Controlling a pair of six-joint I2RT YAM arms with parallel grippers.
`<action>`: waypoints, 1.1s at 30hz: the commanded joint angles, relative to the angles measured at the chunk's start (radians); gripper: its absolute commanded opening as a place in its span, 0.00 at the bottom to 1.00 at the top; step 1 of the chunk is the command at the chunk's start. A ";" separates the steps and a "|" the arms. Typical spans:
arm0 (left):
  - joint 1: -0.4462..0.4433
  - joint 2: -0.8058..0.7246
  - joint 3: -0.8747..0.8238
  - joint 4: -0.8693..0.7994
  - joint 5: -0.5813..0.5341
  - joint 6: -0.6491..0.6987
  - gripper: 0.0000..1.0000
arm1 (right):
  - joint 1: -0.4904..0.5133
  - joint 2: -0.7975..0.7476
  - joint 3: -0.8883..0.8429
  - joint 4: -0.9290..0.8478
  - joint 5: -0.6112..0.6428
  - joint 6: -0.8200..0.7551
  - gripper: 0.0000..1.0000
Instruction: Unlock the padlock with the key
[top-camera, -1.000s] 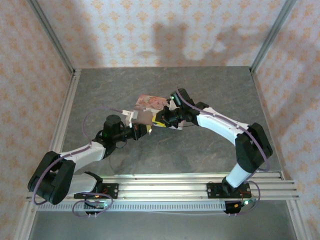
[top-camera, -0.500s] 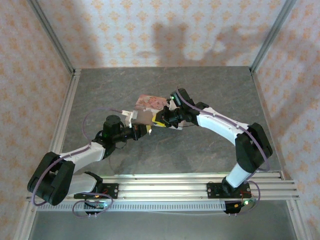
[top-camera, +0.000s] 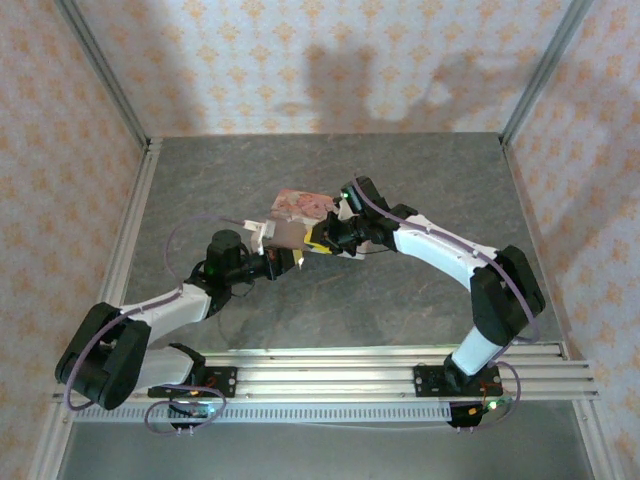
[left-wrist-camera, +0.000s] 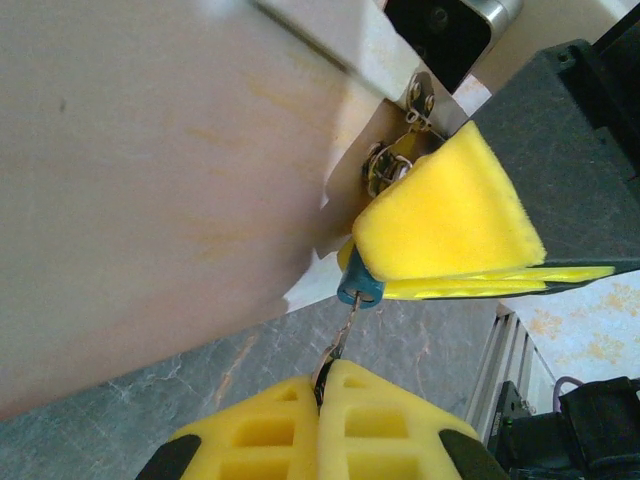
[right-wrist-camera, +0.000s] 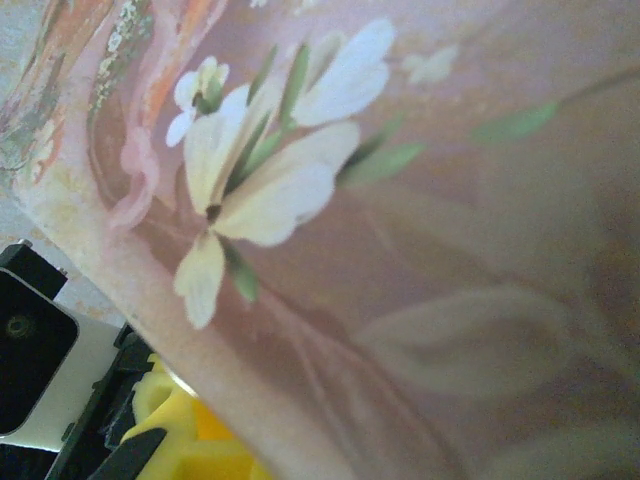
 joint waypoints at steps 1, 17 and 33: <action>-0.009 0.014 0.009 0.063 0.029 -0.013 0.00 | 0.005 -0.003 0.009 0.057 -0.021 -0.005 0.00; -0.024 0.025 0.018 0.063 0.048 -0.010 0.00 | 0.005 0.005 0.014 0.056 -0.022 -0.011 0.00; -0.026 0.006 0.012 0.021 0.065 0.016 0.00 | 0.002 -0.008 0.012 0.035 -0.021 -0.029 0.00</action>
